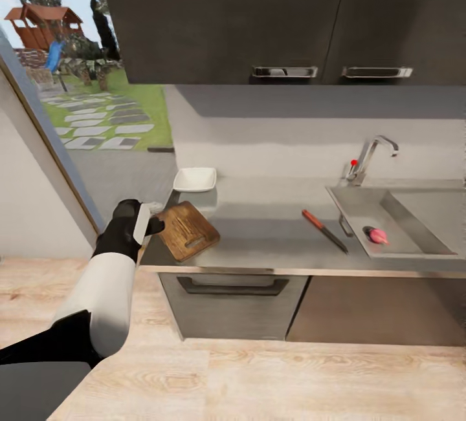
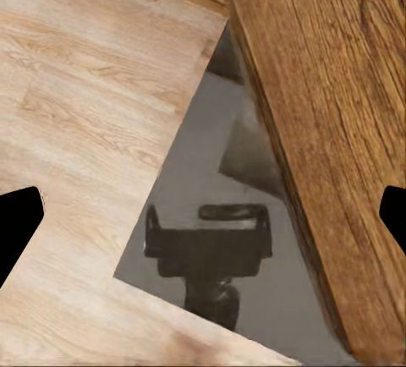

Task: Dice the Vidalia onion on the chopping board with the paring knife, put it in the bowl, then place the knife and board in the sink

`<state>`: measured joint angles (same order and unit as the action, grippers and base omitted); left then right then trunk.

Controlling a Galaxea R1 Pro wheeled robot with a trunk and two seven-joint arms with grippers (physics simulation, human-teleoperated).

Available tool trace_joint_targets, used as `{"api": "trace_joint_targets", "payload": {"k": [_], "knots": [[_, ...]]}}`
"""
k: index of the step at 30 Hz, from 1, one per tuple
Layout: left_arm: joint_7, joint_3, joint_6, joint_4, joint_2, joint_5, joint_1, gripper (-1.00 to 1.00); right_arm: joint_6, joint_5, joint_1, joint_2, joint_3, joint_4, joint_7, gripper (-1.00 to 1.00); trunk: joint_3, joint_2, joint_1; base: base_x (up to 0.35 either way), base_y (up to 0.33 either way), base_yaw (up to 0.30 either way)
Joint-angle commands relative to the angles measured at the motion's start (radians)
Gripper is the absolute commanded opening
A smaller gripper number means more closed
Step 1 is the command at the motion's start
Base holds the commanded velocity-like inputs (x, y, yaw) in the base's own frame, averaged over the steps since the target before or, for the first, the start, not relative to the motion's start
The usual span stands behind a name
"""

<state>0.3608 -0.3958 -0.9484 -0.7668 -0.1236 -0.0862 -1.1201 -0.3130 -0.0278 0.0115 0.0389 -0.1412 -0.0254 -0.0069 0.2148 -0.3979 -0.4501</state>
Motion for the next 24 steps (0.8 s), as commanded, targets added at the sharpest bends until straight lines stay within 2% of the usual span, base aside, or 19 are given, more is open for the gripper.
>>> {"api": "trace_joint_targets", "payload": {"k": [1,8,15,19,22,24], "knots": [[-0.004,-0.005,-0.004,0.000,-0.002,-0.009,-0.001,1.00,-0.004,-0.003,0.001,0.000,-0.003,0.001,0.001,1.00,0.002,-0.002,0.000,-0.337,0.000,0.000],[-0.005,-0.005,-0.003,0.031,0.000,-0.009,-0.001,1.00,-0.003,-0.003,0.001,0.000,-0.003,0.001,0.001,1.00,0.002,-0.002,0.000,-0.337,0.000,0.000],[-0.005,-0.005,0.066,0.112,0.002,-0.010,-0.001,1.00,-0.004,-0.003,0.001,0.000,-0.003,0.001,0.001,1.00,0.002,-0.002,0.000,-0.337,0.000,0.000],[-0.005,-0.006,0.081,0.147,0.002,-0.010,-0.001,1.00,-0.004,-0.003,0.001,-0.001,-0.003,0.001,0.001,1.00,0.002,-0.002,0.000,-0.337,0.000,0.000],[-0.005,-0.005,0.117,0.197,0.002,-0.009,-0.001,1.00,-0.004,-0.003,0.001,-0.001,-0.003,0.001,0.001,1.00,0.002,-0.002,0.000,-0.318,0.000,0.000],[-0.006,-0.005,0.192,0.292,0.002,-0.010,-0.001,1.00,-0.004,-0.003,0.001,0.000,-0.003,0.001,0.001,1.00,0.002,-0.002,0.000,-0.233,0.000,0.000]]}}
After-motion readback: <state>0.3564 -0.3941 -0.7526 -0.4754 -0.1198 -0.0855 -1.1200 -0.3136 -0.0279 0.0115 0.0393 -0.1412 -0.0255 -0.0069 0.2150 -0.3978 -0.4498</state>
